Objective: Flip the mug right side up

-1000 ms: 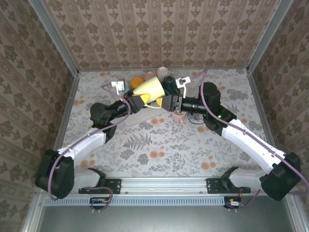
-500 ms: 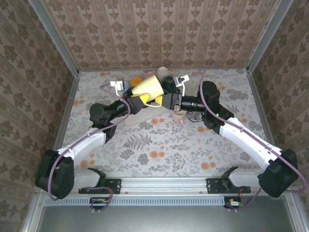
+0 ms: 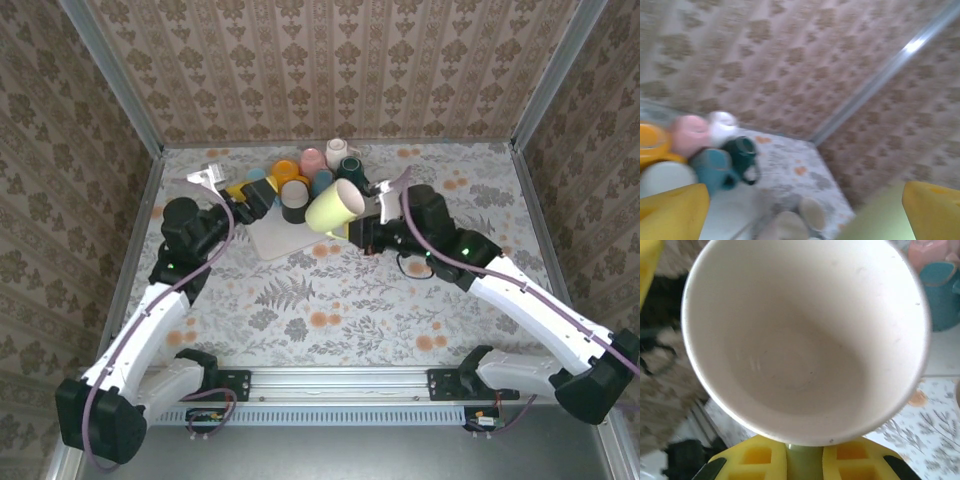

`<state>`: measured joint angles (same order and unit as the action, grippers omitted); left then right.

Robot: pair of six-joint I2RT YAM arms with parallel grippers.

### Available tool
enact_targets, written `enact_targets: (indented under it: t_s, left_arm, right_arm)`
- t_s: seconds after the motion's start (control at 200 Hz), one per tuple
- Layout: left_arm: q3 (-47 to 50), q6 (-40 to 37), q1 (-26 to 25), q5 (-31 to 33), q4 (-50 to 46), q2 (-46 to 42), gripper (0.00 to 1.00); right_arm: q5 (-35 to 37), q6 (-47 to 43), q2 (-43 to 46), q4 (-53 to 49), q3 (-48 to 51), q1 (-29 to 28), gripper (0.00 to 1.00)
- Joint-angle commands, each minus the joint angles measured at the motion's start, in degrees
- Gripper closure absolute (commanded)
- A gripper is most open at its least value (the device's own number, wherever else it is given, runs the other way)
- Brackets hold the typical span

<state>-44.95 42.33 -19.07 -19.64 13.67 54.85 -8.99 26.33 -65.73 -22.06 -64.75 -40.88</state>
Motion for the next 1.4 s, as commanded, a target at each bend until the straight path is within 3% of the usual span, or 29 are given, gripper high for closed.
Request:
enact_targets:
  t_s: [0.0, 0.125, 0.25, 0.405, 0.73, 1.205, 1.395]
  left_arm:
    - [-4.27, -8.44, 1.49, 8.39, -17.68, -0.89, 0.00]
    - [-6.73, -11.82, 1.66, 10.08, -21.00, -0.45, 0.00]
    - [-1.93, -12.35, 1.63, 5.78, -14.29, -1.44, 0.00]
    - [0.20, -11.28, 1.60, 6.83, -13.01, -1.93, 0.00]
    - [-0.31, -12.11, 1.42, 6.70, -13.82, -2.03, 0.00]
    - [-0.40, -11.48, 0.88, 8.30, -14.90, -0.93, 0.00]
    - [-0.36, -11.39, 0.73, 8.65, -15.00, -0.63, 0.00]
  right_arm:
    - [18.77, -9.79, -2.63, -6.15, -3.94, -6.43, 1.00]
    - [27.08, -10.30, -6.60, -5.66, -2.41, -11.10, 1.00]
    - [30.27, -10.46, -11.87, -5.05, -2.57, -13.42, 1.00]
    - [31.90, -10.64, -17.74, -3.19, -2.40, -13.50, 1.00]
    - [31.93, -9.60, -27.19, -0.53, -2.35, -10.14, 1.00]
    - [32.85, -9.04, -32.60, 1.27, -2.49, -6.53, 1.00]
    - [33.03, -8.73, -33.62, 1.60, -2.58, -5.88, 0.90]
